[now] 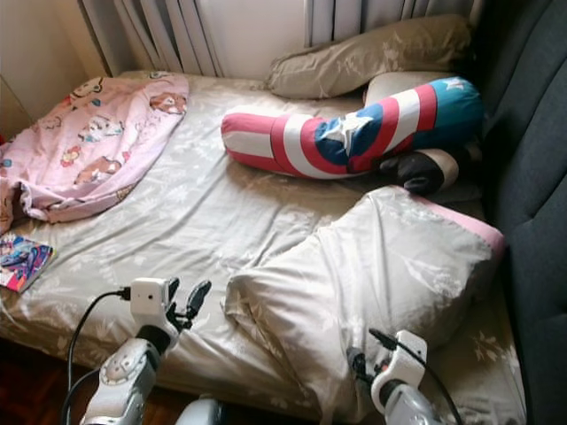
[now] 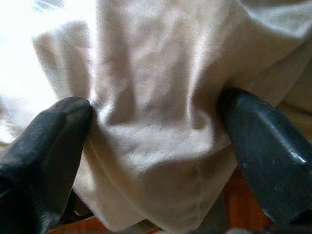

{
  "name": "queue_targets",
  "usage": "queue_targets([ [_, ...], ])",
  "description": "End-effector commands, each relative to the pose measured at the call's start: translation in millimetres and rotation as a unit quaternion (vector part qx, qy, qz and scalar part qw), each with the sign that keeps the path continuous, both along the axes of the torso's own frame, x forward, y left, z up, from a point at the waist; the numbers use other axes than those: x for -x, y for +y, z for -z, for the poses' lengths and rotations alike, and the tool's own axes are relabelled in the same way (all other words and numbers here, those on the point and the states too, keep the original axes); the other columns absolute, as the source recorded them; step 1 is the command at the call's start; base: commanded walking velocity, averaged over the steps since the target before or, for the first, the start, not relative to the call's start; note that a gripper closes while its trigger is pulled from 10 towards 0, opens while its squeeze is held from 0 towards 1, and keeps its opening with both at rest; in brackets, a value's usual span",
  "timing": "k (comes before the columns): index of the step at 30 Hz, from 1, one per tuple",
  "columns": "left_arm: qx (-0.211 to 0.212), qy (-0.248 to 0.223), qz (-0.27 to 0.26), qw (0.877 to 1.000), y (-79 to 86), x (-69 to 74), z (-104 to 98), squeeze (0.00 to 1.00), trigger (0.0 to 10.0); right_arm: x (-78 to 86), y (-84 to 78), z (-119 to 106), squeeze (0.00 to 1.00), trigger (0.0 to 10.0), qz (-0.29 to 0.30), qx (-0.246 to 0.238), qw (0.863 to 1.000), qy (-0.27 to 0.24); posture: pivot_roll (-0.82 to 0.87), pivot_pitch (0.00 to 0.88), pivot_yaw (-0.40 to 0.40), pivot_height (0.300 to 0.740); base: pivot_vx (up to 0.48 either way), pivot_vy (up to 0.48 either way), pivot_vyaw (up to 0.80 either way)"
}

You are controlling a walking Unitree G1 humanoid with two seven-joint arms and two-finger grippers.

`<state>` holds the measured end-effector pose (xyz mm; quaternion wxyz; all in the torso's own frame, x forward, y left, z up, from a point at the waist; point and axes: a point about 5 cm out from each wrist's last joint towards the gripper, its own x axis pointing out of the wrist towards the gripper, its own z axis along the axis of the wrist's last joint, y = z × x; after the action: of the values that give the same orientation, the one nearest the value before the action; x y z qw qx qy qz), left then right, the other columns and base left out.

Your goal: Clean up the room

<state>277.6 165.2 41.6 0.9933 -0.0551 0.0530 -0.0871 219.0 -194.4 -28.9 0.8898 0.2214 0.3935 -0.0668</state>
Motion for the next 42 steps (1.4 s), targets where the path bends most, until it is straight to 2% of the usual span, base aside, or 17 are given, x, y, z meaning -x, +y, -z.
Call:
queue_targets([
  [1, -0.005, -0.004, 0.004, 1.000, 1.3, -0.4, -3.3, 0.00, 10.0, -1.3, 0.4, 4.7, 0.00, 10.0, 0.003, 0.007, 1.000, 0.013, 0.03, 0.072, 0.038, 0.668, 0.000, 0.000, 0.00],
  [7, -0.007, -0.004, 0.005, 1.000, 2.0, 0.6, -3.6, 0.00, 10.0, -5.2, 2.9, 11.8, 0.00, 10.0, 0.001, 0.013, 1.000, 0.023, 0.04, 0.074, 0.044, 0.668, 0.000, 0.000, 0.00],
  [9, -0.007, -0.005, 0.005, 1.000, 2.6, 0.8, -4.0, 0.00, 10.0, -9.1, 4.0, 12.2, 0.00, 10.0, 0.014, 0.004, 1.000, 0.012, 0.04, 0.079, 0.049, 0.668, 0.000, 0.000, 0.00],
  [11, -0.009, -0.004, 0.006, 1.000, 4.1, 2.7, -4.1, 0.00, 10.0, -17.1, 9.0, 11.7, 0.00, 10.0, 0.033, -0.025, 0.999, -0.015, 0.05, 0.080, 0.059, 0.668, 0.000, 0.000, 0.00],
  [14, -0.012, -0.004, 0.007, 1.000, 5.7, 4.3, -4.2, 0.00, 10.0, -19.2, 14.0, 13.0, 0.00, 10.0, 0.034, -0.040, 0.998, -0.020, 0.06, 0.083, 0.065, 0.668, 0.000, 0.000, 0.00],
  [22, -0.025, -0.004, 0.012, 1.000, 13.5, 10.1, -8.5, 0.00, 10.0, -8.9, 28.1, 29.7, 0.00, 10.0, 0.025, -0.040, 0.999, 0.024, 0.10, 0.112, 0.099, 0.668, 0.000, 0.000, 0.00],
  [28, -0.030, 0.000, 0.017, 0.999, 14.0, 15.7, -8.7, 0.00, 10.0, -8.6, 34.0, 31.6, 0.00, 10.0, 0.031, -0.061, 0.998, 0.014, 0.13, 0.131, 0.110, 0.668, 0.000, 0.000, 0.00],
  [29, -0.030, 0.000, 0.017, 0.999, 13.8, 16.4, -9.2, 0.00, 10.0, -9.4, 35.7, 31.1, 0.00, 4.9, 0.027, -0.067, 0.997, 0.007, 0.13, 0.136, 0.111, 0.668, 0.000, 0.000, 0.00],
  [30, -0.030, 0.001, 0.017, 0.999, 13.8, 17.1, -9.5, 0.00, 10.0, -10.3, 37.1, 30.7, 0.00, 1.1, 0.024, -0.070, 0.997, 0.003, 0.13, 0.138, 0.111, 0.668, 0.000, 0.000, 0.00],
  [31, -0.030, 0.002, 0.017, 0.999, 13.9, 18.2, -10.0, 0.00, 10.0, -11.1, 38.7, 30.4, 0.00, 0.0, 0.020, -0.070, 0.997, 0.001, 0.13, 0.143, 0.112, 0.668, 0.000, 0.000, 0.00],
  [42, -0.032, 0.014, 0.015, 0.999, 14.7, 25.9, -10.6, 0.00, 10.0, -8.1, 48.8, 33.1, 0.00, 0.0, 0.008, -0.090, 0.996, 0.000, 0.13, 0.165, 0.109, 0.668, 0.000, 0.000, 0.00],
])
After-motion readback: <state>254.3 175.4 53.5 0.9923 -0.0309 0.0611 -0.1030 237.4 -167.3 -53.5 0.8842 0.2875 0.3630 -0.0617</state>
